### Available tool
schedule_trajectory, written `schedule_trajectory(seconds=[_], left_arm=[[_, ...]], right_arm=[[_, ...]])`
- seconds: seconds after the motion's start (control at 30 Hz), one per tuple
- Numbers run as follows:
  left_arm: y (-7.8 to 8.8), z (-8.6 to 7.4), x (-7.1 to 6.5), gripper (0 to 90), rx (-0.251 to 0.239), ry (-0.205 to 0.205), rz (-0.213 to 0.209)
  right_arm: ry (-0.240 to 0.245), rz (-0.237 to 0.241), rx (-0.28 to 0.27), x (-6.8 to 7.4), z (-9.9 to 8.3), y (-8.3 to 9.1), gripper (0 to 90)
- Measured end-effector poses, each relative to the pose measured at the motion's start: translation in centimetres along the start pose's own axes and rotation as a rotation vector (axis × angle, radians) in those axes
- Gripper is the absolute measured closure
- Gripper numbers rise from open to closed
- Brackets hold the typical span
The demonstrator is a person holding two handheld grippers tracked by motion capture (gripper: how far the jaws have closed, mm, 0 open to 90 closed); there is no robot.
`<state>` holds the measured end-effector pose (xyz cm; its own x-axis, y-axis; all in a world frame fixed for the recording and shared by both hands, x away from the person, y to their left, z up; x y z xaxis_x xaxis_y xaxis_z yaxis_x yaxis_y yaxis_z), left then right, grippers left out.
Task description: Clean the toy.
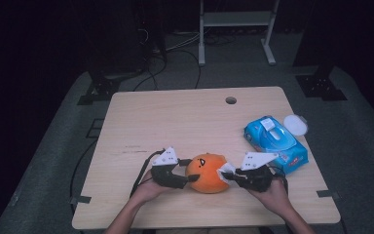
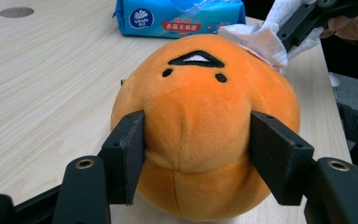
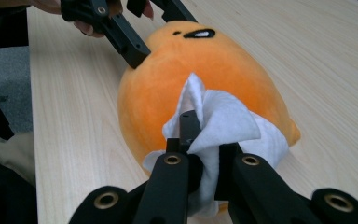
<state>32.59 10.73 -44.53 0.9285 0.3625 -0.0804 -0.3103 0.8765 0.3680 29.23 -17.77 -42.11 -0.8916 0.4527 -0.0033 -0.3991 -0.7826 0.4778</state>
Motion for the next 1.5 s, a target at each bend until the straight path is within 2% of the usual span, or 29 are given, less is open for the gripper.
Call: schedule_trajectory(seconds=[0.17,0.23,0.33,0.43,0.57,0.67,0.8,0.93,1.03,1.13,1.2,1.3,1.47,1.5], left_arm=[[-0.5,0.3,-1.2,39.3,0.017,-0.067,-0.024],[-0.6,0.2,-1.4,39.3,0.022,-0.077,-0.023],[-0.5,0.1,-1.3,39.1,0.015,-0.072,-0.029],[-0.3,0.1,-0.9,38.9,0.008,-0.042,-0.019],[0.0,-0.3,-0.1,38.9,0.003,0.009,-0.01],[0.0,-0.4,0.3,38.9,-0.008,0.036,-0.002],[-0.3,-0.3,0.2,38.8,-0.007,0.035,0.023],[-0.2,-0.3,0.2,38.4,0.003,0.033,0.033],[-0.2,-0.4,0.5,38.4,0.001,0.046,0.03],[-0.1,-0.5,0.5,38.3,-0.007,0.053,0.026],[-0.1,-0.5,0.4,38.1,-0.006,0.048,0.022],[-0.2,-0.4,0.3,37.9,-0.004,0.031,0.02],[-0.2,-0.3,0.2,37.6,0.004,0.025,0.018],[0.0,-0.3,0.4,33.0,0.006,0.035,0.023]], right_arm=[[0.022,0.026,-0.03,0.5,1.5,-1.0,86.4],[0.03,0.025,-0.036,0.5,1.9,-1.2,86.4],[0.021,0.021,-0.039,0.2,1.8,-1.2,86.4],[0.016,0.005,-0.041,-0.1,1.5,-0.9,86.4],[0.015,-0.032,-0.014,-0.6,0.5,-0.2,86.4],[0.0,-0.029,-0.016,-0.6,-0.2,0.4,86.4],[0.031,-0.01,-0.016,0.5,0.3,0.0,86.3],[0.088,0.006,-0.001,1.7,1.1,-0.9,86.4],[0.061,0.007,-0.011,1.1,0.9,-0.5,86.5],[0.041,-0.024,0.001,0.1,0.0,0.3,86.4],[0.014,-0.029,0.004,-0.5,-0.7,0.8,86.4],[-0.002,-0.036,0.011,-0.8,-1.1,1.1,86.4],[0.01,-0.014,-0.002,-0.2,-0.4,0.4,86.4],[0.023,-0.016,0.008,0.0,-0.3,-0.1,86.4]])
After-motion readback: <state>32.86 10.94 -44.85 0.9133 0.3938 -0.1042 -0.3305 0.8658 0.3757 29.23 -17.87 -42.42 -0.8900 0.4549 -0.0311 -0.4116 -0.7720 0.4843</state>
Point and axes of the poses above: each handheld gripper's, and its own axes: y roughly backward along the jaws, z roughly out of its top, x roughly to its left, the point moved 1 cm from there along -y, roughly forward along the jaws, and after that the axes turned 6 degrees about -x, right-handed, at the moved point
